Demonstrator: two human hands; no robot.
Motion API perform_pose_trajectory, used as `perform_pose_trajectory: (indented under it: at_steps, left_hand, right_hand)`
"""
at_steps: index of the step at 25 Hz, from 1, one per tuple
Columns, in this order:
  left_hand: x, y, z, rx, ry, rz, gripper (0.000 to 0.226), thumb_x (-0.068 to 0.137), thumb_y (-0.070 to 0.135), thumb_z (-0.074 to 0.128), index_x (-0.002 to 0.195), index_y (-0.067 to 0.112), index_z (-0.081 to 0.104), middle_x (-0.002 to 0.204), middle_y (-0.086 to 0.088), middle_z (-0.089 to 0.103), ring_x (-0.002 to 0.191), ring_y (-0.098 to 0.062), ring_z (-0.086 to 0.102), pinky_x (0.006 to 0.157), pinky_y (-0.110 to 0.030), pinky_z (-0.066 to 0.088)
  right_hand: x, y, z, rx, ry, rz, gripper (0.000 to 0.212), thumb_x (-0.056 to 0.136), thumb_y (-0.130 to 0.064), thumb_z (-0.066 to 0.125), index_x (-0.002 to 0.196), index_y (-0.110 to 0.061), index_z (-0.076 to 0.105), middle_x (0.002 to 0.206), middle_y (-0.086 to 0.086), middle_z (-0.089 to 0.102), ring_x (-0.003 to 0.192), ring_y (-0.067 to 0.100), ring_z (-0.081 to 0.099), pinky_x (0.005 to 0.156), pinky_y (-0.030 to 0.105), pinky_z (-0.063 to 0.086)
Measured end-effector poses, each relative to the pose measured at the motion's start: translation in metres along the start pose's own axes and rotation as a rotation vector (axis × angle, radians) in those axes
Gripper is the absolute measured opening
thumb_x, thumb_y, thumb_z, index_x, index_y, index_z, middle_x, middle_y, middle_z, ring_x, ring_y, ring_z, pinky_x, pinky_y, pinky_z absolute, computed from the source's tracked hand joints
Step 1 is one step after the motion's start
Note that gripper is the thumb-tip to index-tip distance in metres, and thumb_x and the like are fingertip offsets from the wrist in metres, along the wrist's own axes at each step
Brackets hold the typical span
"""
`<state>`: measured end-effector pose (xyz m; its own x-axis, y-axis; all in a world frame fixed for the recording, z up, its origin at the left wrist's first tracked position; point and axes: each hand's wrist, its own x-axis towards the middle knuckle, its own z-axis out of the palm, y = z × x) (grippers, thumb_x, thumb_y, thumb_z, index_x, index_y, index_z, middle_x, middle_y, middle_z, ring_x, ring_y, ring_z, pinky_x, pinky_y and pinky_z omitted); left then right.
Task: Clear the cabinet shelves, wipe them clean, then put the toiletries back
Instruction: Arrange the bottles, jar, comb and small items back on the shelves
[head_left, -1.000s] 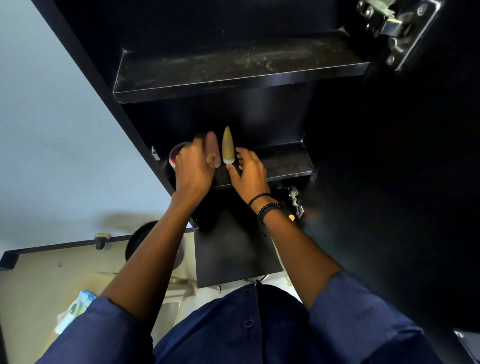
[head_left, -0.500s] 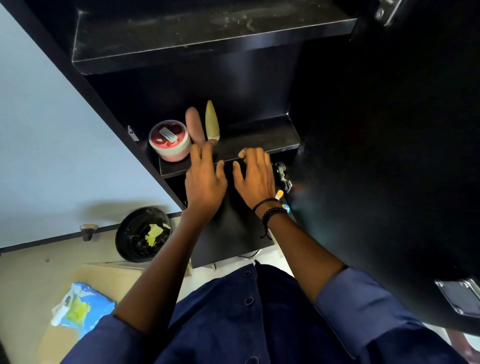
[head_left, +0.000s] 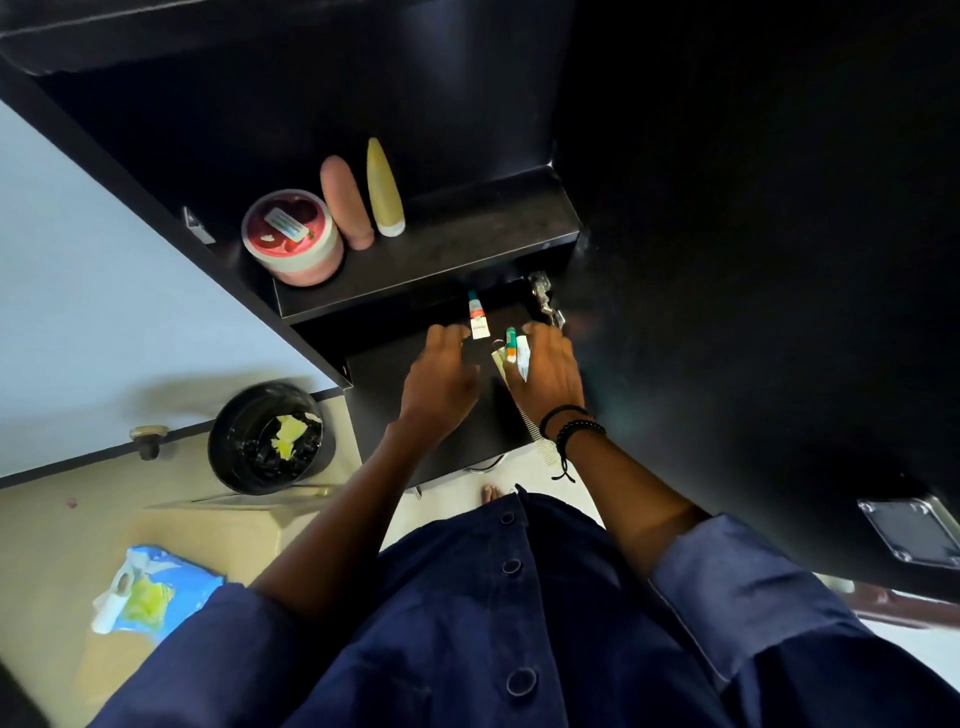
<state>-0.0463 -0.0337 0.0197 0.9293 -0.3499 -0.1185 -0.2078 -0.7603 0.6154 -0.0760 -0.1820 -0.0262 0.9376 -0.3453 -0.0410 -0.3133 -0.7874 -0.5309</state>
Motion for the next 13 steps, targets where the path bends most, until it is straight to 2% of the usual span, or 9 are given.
perform_pose_trajectory:
  at_steps: [2,5,10,13]
  left_hand:
    - [0.003,-0.003,0.01,0.026,-0.087,-0.025,0.051,0.087,0.02,0.061,0.134,0.01,0.043,0.132,-0.013,0.044,0.107,-0.03,0.058,0.081,-0.032,0.046]
    - [0.009,-0.004,0.025,0.053,-0.184,-0.061,0.058,0.089,0.024,0.061,0.139,0.009,0.037,0.137,-0.015,0.04,0.113,-0.03,0.055,0.087,-0.033,0.046]
    - [0.019,-0.006,0.057,0.026,-0.372,-0.108,0.064,0.087,0.019,0.062,0.142,0.007,0.032,0.142,-0.016,0.036,0.123,-0.033,0.048,0.098,-0.039,0.042]
    - [0.024,-0.011,0.077,-0.025,-0.455,-0.158,0.065,0.086,0.021,0.064,0.141,0.007,0.034,0.141,-0.016,0.041,0.122,-0.034,0.05,0.099,-0.04,0.043]
  right_hand:
    - [-0.002,0.014,0.006,0.005,-0.089,0.111,0.059,0.08,-0.026,0.069,0.13,-0.01,0.043,0.123,0.011,0.05,0.111,0.029,0.049,0.089,0.039,0.049]
    - [-0.006,0.031,0.013,-0.011,-0.249,0.201,0.075,0.078,-0.029,0.072,0.139,-0.011,0.034,0.131,0.011,0.047,0.12,0.028,0.047,0.097,0.039,0.048]
    - [-0.006,0.047,0.022,-0.052,-0.432,0.277,0.064,0.077,-0.034,0.074,0.131,-0.01,0.046,0.133,0.013,0.048,0.117,0.03,0.052,0.094,0.034,0.047]
    - [0.0,0.054,0.031,-0.126,-0.518,0.274,0.063,0.081,-0.035,0.071,0.135,-0.015,0.045,0.136,0.014,0.045,0.12,0.032,0.051,0.098,0.034,0.045]
